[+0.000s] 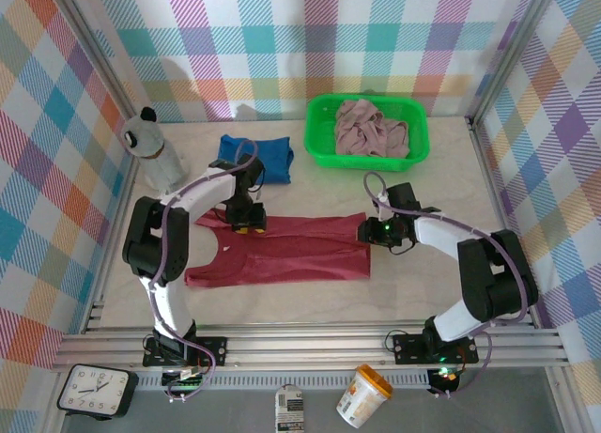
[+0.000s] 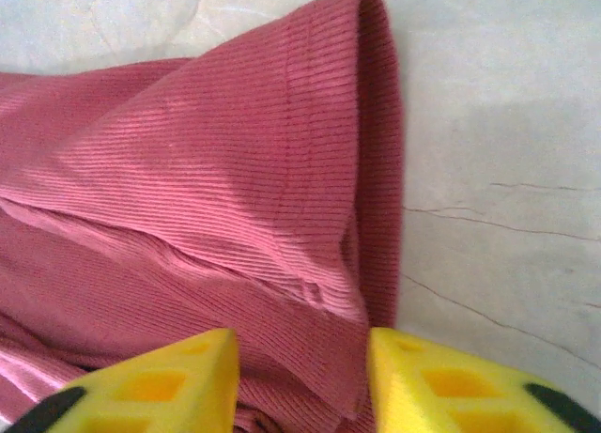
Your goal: Fold and stack the tank tops
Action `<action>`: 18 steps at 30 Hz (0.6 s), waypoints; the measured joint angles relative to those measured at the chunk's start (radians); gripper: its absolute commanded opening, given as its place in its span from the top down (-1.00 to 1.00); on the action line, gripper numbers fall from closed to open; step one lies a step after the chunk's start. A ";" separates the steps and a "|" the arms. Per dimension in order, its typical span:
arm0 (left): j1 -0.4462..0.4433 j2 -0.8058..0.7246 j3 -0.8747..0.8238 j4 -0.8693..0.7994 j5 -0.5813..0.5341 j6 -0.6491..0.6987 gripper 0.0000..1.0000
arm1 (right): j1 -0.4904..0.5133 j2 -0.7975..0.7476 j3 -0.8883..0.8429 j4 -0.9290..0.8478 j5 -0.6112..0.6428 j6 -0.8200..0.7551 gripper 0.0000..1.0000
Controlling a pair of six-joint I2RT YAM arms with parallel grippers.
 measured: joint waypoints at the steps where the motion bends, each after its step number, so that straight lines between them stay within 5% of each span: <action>1: -0.004 -0.014 0.000 -0.002 0.005 -0.008 0.12 | 0.000 -0.011 0.013 -0.021 0.020 -0.008 -0.02; 5: -0.051 -0.072 0.000 0.017 0.031 -0.048 -0.01 | 0.000 -0.035 0.066 -0.063 0.078 -0.043 -0.08; 14: -0.406 -0.072 0.035 0.195 0.088 -0.127 -0.16 | 0.008 0.122 0.205 -0.081 0.091 -0.096 -0.12; 18: -0.523 0.009 0.085 0.282 0.095 -0.134 -0.37 | 0.019 0.201 0.250 -0.090 0.092 -0.111 -0.13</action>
